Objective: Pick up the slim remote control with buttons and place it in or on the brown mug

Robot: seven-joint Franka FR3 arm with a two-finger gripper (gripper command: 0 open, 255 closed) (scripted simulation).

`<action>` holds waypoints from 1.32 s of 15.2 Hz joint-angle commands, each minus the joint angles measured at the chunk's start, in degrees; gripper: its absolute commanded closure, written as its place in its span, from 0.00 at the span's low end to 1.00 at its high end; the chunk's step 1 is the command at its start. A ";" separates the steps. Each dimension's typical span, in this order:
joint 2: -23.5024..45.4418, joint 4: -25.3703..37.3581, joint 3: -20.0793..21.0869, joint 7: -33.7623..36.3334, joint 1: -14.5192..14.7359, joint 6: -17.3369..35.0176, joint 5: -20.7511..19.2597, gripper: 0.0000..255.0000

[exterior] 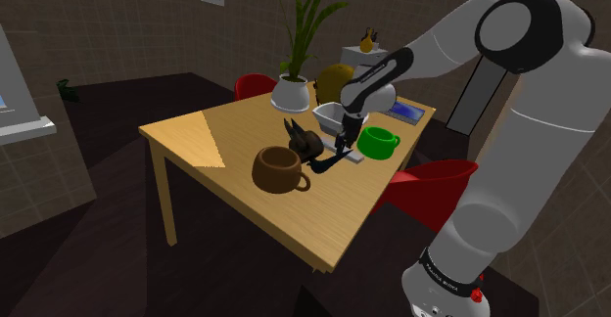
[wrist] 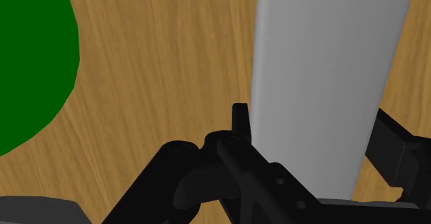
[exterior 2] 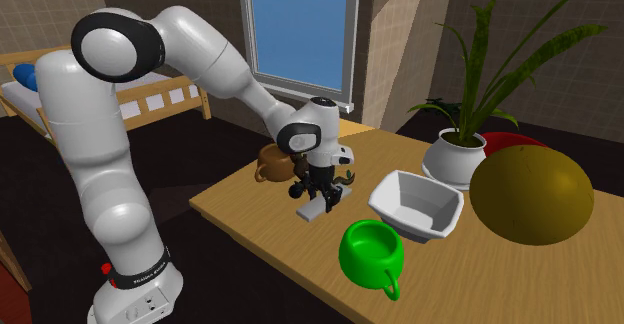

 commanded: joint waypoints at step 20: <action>-10.33 6.57 0.20 3.15 0.14 -16.44 -4.16 1.00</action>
